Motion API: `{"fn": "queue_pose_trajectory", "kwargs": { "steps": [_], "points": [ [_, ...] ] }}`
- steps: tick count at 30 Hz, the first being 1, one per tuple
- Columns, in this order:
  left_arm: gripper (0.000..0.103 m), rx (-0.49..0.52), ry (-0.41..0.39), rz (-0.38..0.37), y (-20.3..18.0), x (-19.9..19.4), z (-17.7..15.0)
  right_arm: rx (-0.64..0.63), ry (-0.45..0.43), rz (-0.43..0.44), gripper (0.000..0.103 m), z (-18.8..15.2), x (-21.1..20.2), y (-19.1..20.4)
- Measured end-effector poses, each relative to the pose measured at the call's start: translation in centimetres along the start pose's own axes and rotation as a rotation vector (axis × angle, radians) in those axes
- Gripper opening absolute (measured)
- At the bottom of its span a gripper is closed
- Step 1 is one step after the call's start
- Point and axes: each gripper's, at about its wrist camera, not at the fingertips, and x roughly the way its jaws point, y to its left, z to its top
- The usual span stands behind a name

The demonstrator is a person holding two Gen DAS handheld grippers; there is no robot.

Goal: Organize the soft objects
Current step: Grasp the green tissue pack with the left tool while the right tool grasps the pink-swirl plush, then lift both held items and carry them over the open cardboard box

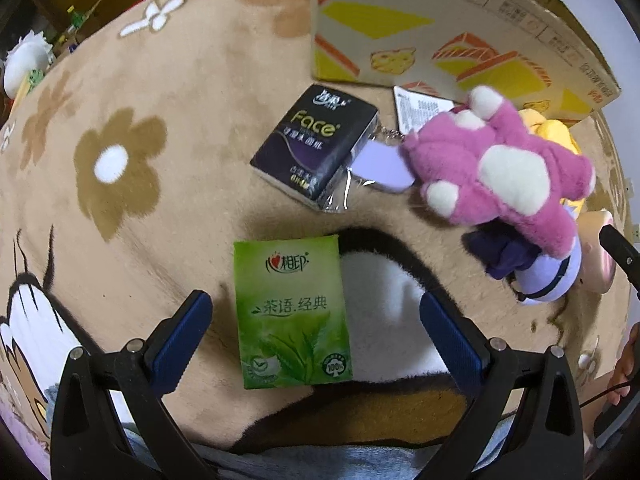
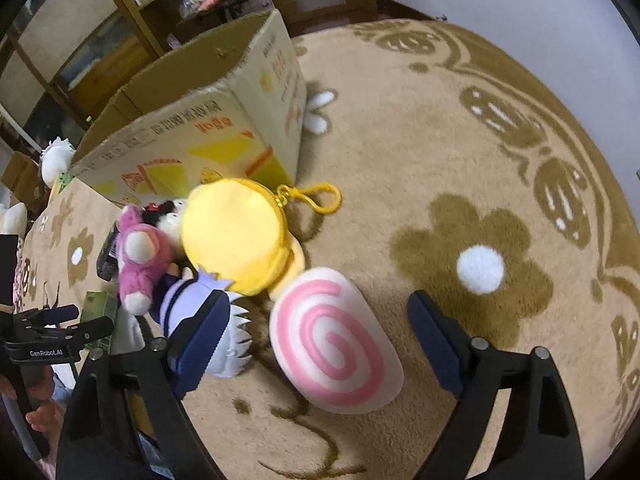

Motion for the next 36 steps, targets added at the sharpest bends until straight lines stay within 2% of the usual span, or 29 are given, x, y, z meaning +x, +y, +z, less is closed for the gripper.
{"fn": "queue_pose_trajectory", "kwargs": {
  "steps": [2,5,7,9,10,11,16,19,23,29,33,36],
  "points": [
    [0.099,-0.01,0.014,-0.009,0.2,0.4,0.1,0.009,0.023,0.008,0.085,-0.1,0.3,-0.3],
    [0.079,-0.02,0.068,-0.017,0.7,1.8,0.1,0.022,0.054,0.011,0.079,-0.1,0.8,-0.5],
    [0.075,-0.022,0.1,-0.024,0.8,2.5,0.0,0.031,0.063,0.006,0.079,-0.1,1.0,-0.7],
    [0.061,-0.023,0.108,-0.011,0.9,3.0,0.0,0.034,0.065,0.004,0.079,0.0,1.1,-0.7],
    [0.057,-0.025,0.108,-0.006,0.9,3.1,0.1,0.032,0.067,0.0,0.077,0.0,1.1,-0.7],
    [0.055,-0.03,0.11,-0.003,1.2,3.1,0.3,0.029,0.069,-0.002,0.066,0.0,1.2,-0.7],
    [0.054,-0.02,0.053,0.001,1.3,2.6,0.2,0.014,0.066,0.005,0.055,0.0,1.2,-0.6],
    [0.053,-0.009,-0.056,0.041,0.9,0.5,-0.1,0.002,0.046,0.011,0.05,0.0,0.8,-0.4],
    [0.053,0.002,-0.283,0.058,0.8,-3.5,-0.7,-0.052,-0.022,0.001,0.045,-0.2,-0.7,0.8],
    [0.053,0.006,-0.539,0.09,1.2,-9.2,-2.6,-0.144,-0.208,0.024,0.041,-0.3,-4.3,2.9],
    [0.053,0.037,-0.663,0.132,0.0,-11.9,-3.3,-0.177,-0.321,0.047,0.041,0.0,-6.7,4.5],
    [0.053,0.056,-0.731,0.123,-0.8,-14.6,-3.8,-0.197,-0.4,0.044,0.041,0.2,-8.3,6.4]
  ]
}}
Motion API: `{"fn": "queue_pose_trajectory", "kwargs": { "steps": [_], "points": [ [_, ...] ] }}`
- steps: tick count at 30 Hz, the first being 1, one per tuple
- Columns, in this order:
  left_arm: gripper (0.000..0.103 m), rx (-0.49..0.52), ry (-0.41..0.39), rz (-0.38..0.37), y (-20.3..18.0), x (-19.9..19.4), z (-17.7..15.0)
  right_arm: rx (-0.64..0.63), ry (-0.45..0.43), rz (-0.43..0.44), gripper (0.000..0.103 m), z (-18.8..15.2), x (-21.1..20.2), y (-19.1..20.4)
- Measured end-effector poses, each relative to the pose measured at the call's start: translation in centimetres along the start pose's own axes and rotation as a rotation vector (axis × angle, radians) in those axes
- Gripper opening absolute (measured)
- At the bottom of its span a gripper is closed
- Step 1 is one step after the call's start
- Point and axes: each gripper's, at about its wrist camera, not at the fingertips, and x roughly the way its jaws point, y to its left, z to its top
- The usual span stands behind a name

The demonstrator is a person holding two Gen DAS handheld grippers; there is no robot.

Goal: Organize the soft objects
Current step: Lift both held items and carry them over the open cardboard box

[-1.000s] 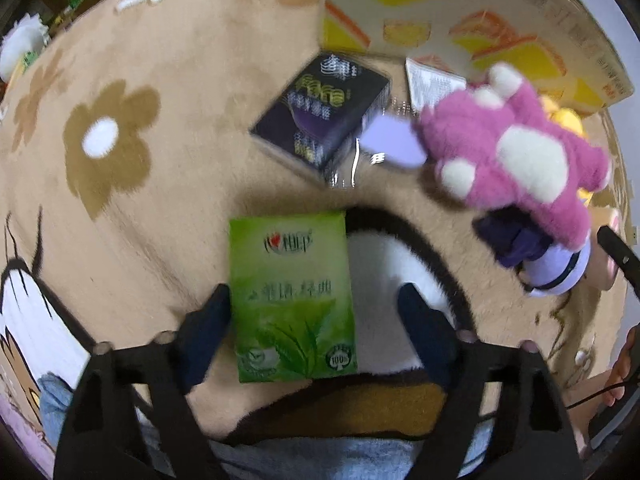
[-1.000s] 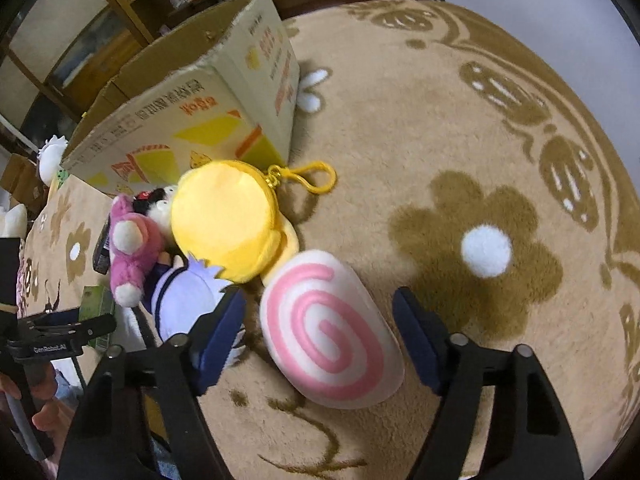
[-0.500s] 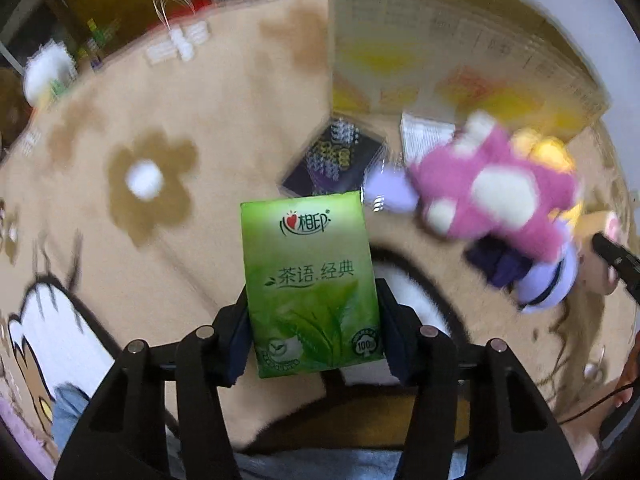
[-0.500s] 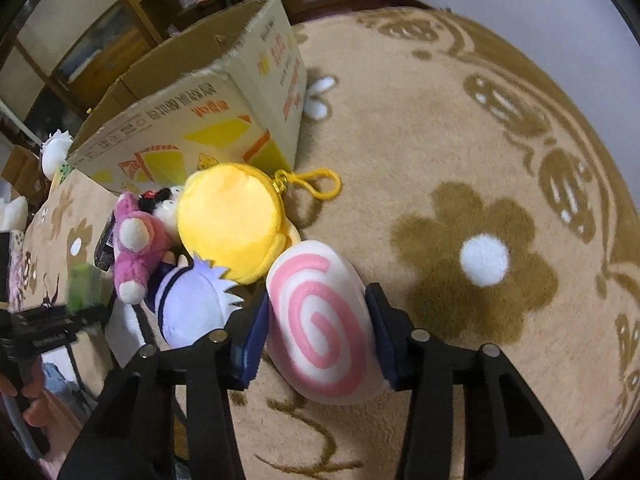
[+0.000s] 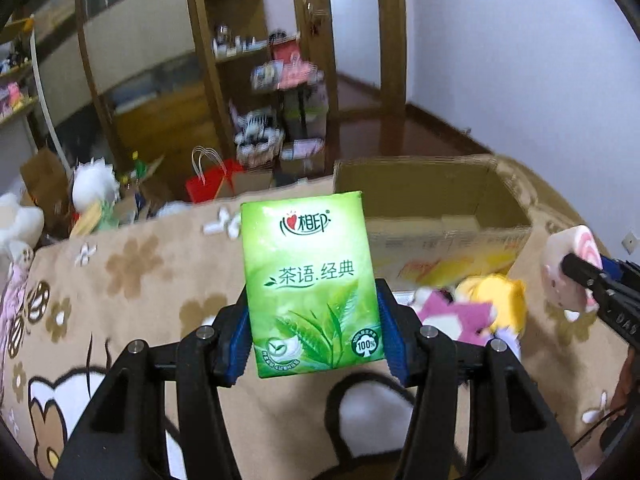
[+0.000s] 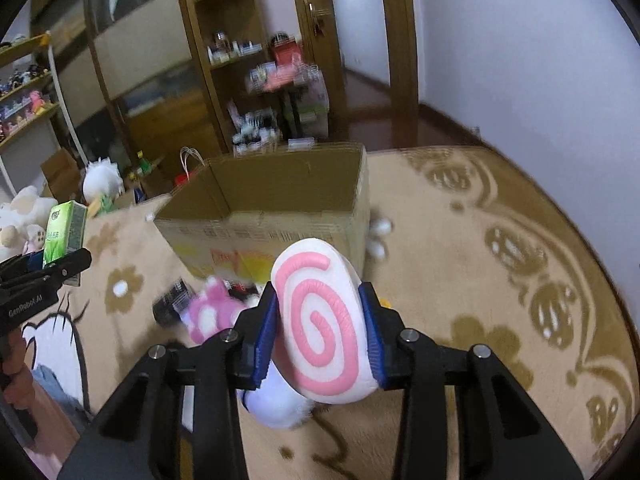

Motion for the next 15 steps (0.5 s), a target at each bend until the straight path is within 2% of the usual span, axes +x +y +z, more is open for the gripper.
{"fn": "queue_pose_trajectory", "kwargs": {
  "steps": [7,15],
  "points": [
    [0.054,0.007,-0.17,0.01,-0.3,-2.7,3.0,-0.096,-0.112,-0.05,0.041,2.0,-1.2,3.0],
    [0.054,-0.003,-0.225,-0.011,-0.6,-1.5,6.4,-0.078,-0.181,-0.041,0.041,4.6,-1.0,2.7]
  ]
}}
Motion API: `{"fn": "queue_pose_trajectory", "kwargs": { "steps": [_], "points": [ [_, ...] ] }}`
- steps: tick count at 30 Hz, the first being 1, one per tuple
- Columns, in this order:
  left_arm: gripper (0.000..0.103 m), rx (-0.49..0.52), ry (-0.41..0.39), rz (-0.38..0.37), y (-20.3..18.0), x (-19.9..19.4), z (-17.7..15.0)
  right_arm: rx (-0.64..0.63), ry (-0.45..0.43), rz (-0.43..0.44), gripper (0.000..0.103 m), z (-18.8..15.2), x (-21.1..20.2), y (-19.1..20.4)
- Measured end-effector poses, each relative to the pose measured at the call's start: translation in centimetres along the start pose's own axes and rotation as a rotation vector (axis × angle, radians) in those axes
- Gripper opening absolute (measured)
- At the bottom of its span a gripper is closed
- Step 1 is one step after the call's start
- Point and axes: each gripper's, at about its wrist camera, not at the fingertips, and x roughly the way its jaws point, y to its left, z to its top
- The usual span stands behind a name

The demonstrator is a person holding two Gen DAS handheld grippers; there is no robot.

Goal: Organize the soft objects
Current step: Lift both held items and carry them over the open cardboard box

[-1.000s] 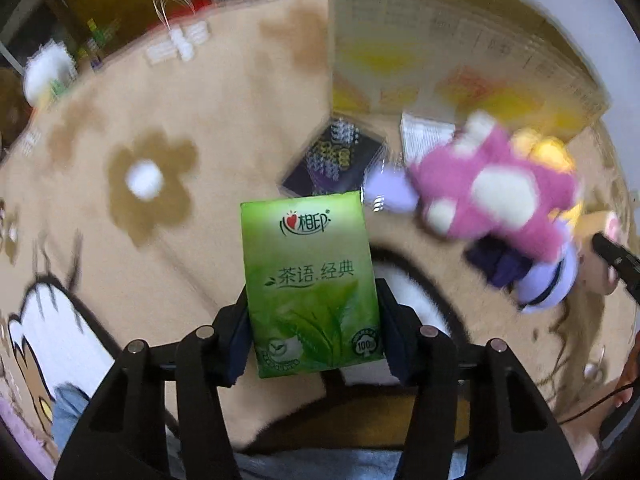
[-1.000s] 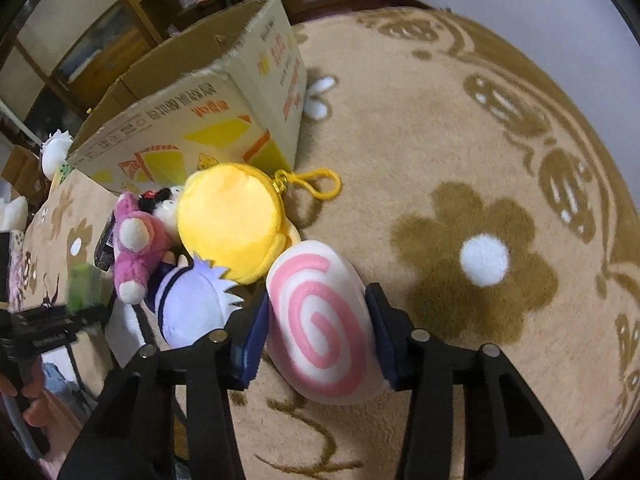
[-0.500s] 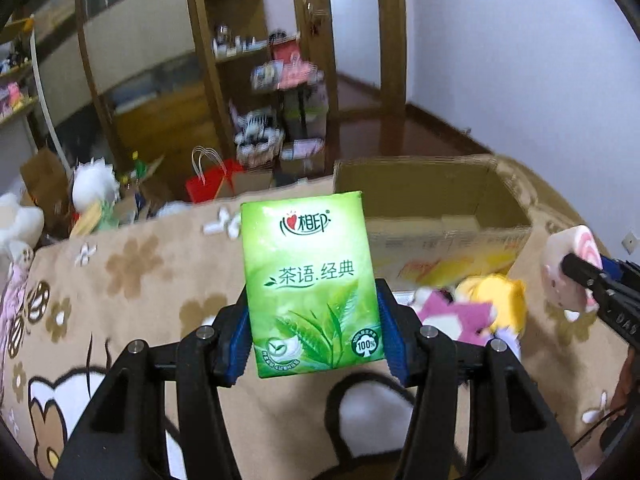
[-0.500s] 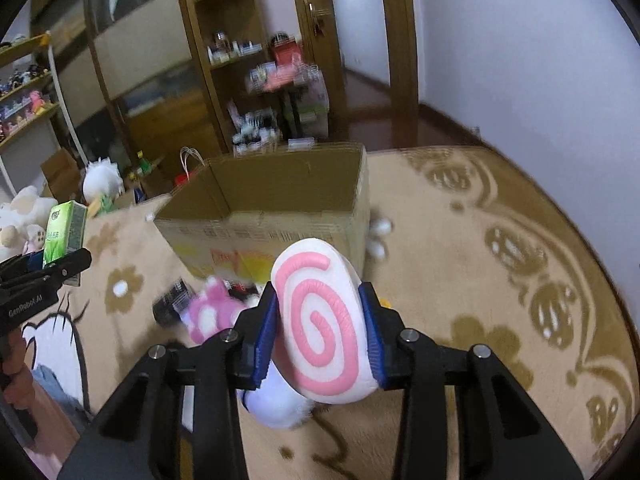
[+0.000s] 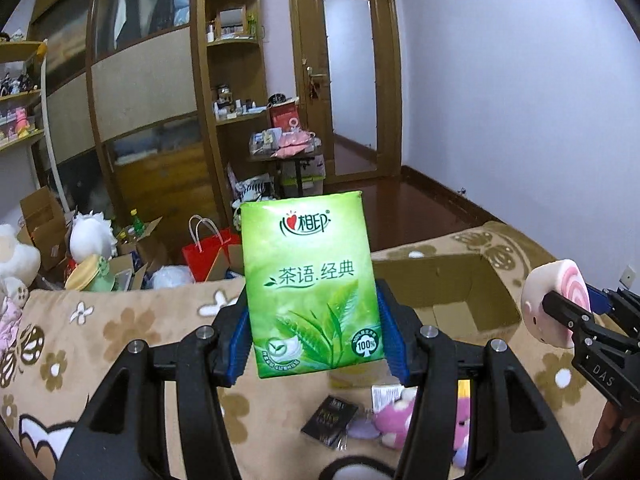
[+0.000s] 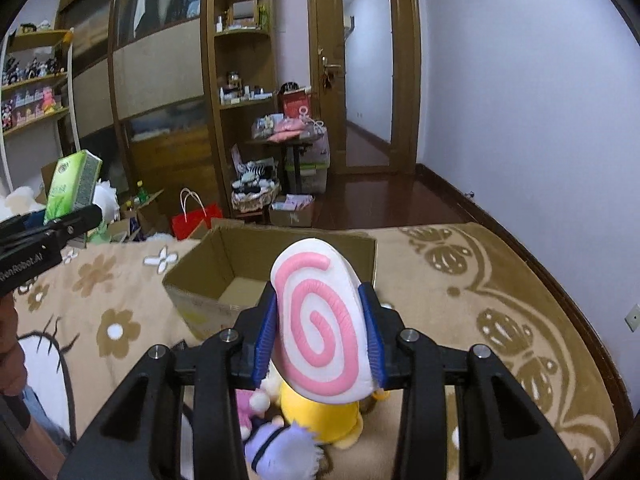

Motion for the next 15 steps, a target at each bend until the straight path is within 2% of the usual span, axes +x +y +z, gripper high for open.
{"fn": "queue_pose_trajectory", "kwargs": {
  "steps": [9,15],
  "points": [
    [0.054,0.007,-0.075,-0.049,-0.8,2.7,1.9,0.005,-0.054,0.0,0.041,2.4,1.9,-0.8],
    [0.054,-0.021,-0.054,-0.066,-1.0,5.3,1.7,-0.01,-0.069,0.003,0.042,3.3,3.5,-0.6]
  ]
}}
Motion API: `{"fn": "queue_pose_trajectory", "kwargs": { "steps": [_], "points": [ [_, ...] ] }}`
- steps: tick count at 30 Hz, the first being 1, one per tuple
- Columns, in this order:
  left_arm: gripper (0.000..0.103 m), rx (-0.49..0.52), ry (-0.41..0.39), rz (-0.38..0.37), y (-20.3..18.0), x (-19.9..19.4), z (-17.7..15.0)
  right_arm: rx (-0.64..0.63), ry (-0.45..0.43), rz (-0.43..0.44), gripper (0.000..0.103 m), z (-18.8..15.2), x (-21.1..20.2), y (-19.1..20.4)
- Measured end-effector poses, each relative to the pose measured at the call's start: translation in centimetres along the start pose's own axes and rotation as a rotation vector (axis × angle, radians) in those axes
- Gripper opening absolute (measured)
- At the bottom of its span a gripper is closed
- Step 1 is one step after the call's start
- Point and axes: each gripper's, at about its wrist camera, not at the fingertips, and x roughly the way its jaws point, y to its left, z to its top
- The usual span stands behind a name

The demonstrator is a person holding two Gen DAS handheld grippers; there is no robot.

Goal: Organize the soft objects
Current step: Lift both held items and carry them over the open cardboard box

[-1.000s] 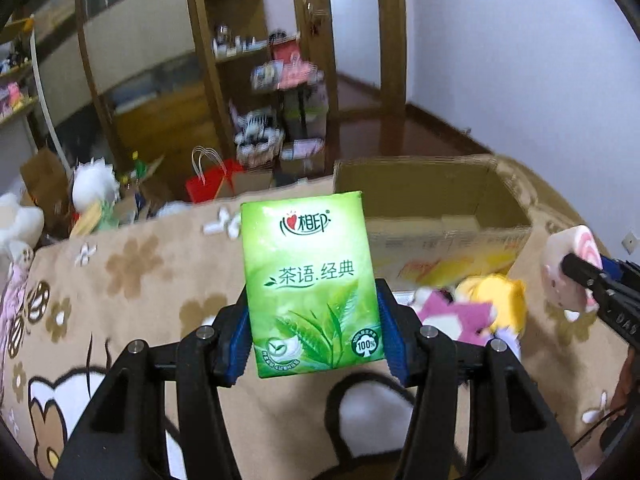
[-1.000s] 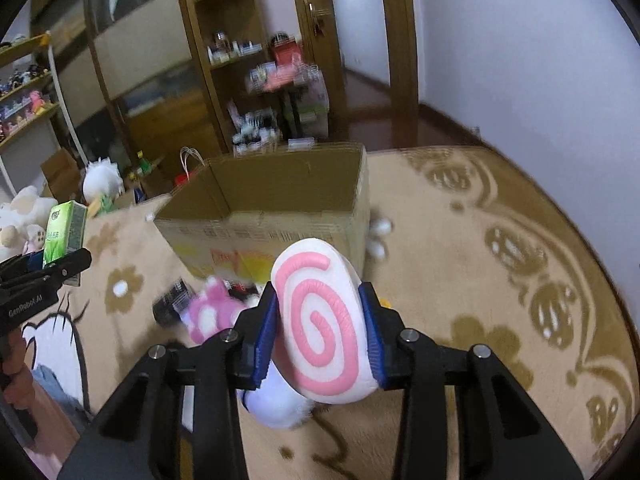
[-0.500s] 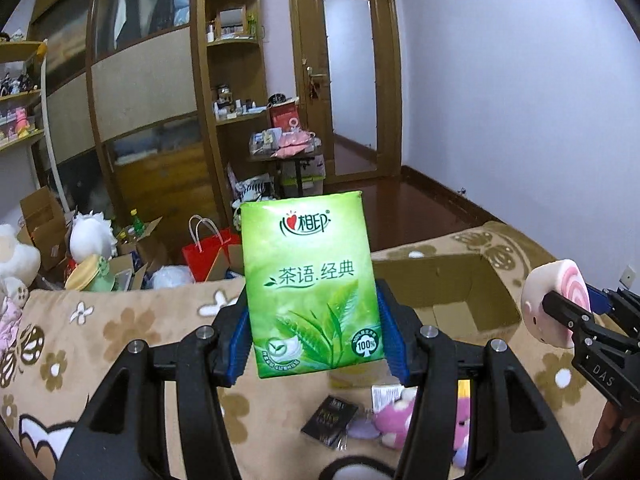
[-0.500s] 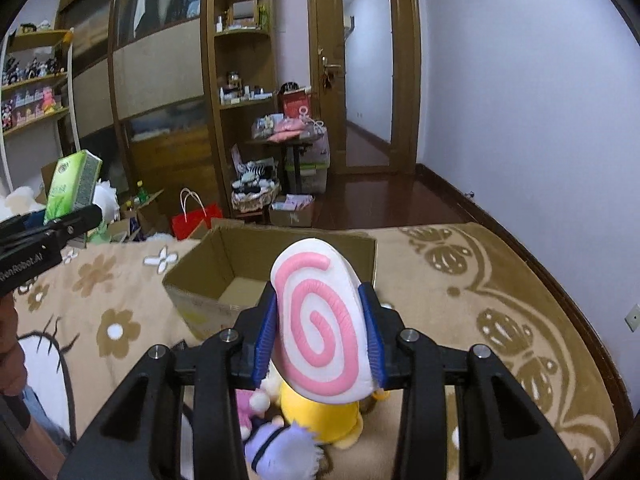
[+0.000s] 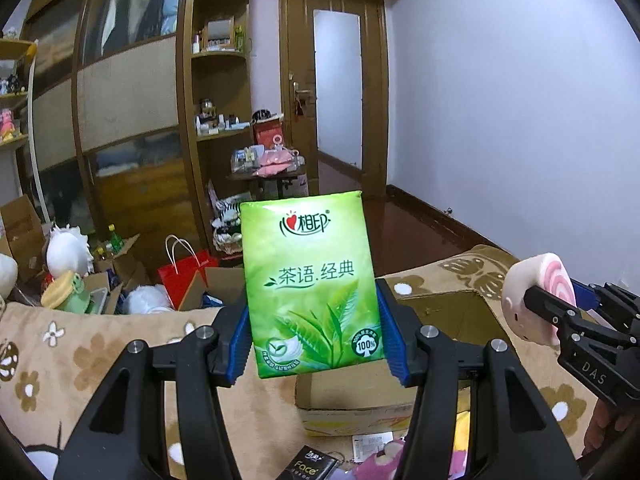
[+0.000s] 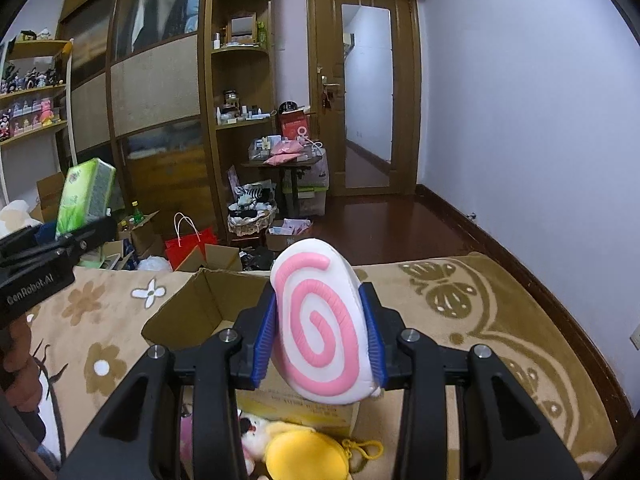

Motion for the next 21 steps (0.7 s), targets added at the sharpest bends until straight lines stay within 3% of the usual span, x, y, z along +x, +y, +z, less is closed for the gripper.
{"fn": "queue_pose_trajectory", "kwargs": {
  "steps": [21],
  "points": [
    [0.054,0.062,0.164,-0.07,-4.0,6.8,-3.8,0.079,0.07,0.068,0.043,-2.1,5.3,-2.2]
  ]
}}
